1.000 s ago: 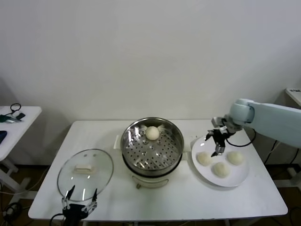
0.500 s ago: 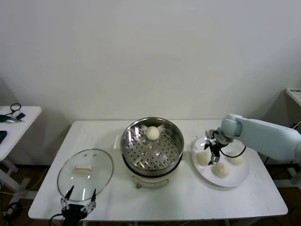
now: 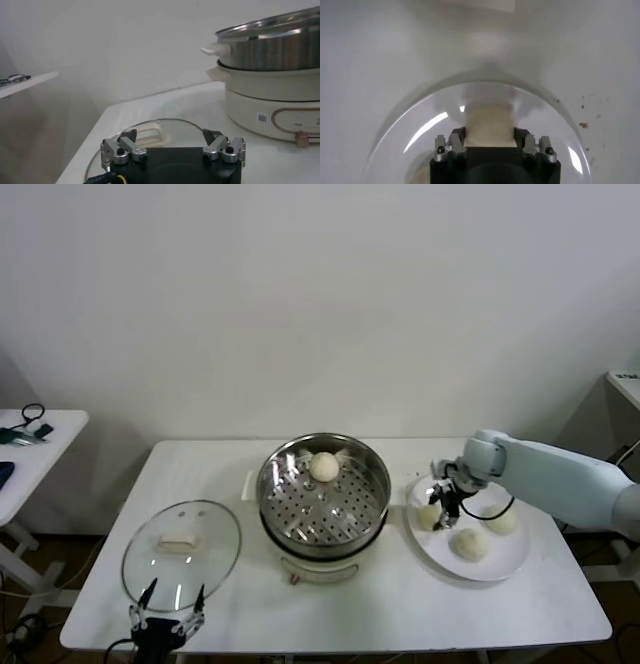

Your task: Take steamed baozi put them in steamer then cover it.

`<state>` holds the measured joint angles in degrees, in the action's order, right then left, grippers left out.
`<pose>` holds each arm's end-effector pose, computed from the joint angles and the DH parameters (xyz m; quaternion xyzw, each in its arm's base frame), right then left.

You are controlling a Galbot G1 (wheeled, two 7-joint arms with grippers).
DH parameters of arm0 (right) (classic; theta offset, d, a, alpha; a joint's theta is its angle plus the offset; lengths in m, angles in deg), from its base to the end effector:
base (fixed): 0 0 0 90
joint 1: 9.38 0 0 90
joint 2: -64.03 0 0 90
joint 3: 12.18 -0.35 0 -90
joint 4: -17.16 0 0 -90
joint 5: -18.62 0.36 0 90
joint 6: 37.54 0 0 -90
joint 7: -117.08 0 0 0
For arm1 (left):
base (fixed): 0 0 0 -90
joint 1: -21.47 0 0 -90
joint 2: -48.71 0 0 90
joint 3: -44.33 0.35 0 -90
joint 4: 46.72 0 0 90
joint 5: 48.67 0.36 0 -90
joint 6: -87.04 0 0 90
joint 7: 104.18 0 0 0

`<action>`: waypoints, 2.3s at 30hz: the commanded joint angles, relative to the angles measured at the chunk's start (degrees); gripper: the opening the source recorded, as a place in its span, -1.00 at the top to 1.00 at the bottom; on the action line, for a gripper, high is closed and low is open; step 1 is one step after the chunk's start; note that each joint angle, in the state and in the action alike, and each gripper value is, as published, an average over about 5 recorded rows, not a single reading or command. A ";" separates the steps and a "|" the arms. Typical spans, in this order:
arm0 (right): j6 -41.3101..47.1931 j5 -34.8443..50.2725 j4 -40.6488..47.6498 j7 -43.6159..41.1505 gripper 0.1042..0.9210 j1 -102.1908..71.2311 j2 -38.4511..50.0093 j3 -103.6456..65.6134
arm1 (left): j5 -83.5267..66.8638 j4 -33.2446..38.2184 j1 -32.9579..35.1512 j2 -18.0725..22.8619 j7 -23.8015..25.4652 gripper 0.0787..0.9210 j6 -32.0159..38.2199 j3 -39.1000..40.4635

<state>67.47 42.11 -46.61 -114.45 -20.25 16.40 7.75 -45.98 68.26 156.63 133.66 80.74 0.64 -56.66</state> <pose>0.5496 -0.1188 -0.2176 0.5030 -0.5675 0.4836 0.4371 0.0899 0.0794 -0.3623 0.0033 -0.9833 -0.1092 0.1453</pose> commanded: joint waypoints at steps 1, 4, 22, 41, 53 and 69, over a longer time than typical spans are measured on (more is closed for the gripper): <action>0.06 4.17 -3.84 -1.30 -0.25 10.39 1.31 6.34 | 0.03 0.03 0.01 -0.04 0.00 -0.77 -0.02 -0.03; -0.69 8.00 -6.72 -3.23 -0.24 22.08 1.27 13.72 | 0.11 0.16 0.00 -0.14 -0.02 -0.77 0.05 0.19; 11.51 36.34 -24.87 5.61 -0.24 44.86 -17.87 13.47 | 0.62 2.36 0.55 -0.76 0.00 -0.77 -0.07 1.77; 16.05 27.49 -9.84 13.09 -0.24 18.40 -33.53 10.49 | 1.54 2.71 0.83 -0.08 -0.14 -0.77 0.20 0.93; 16.61 24.07 -5.44 13.87 -0.24 13.42 -35.84 11.15 | 2.49 2.04 0.59 0.28 -0.49 -0.77 0.64 0.73; 8.23 27.43 -14.67 5.94 -0.76 29.51 -21.21 12.79 | 2.77 2.52 1.04 0.46 -0.59 -0.77 0.80 0.91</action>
<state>79.63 68.28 -57.41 -104.52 2.33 -11.82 19.70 -43.15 70.73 157.73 134.10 80.09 1.52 -55.78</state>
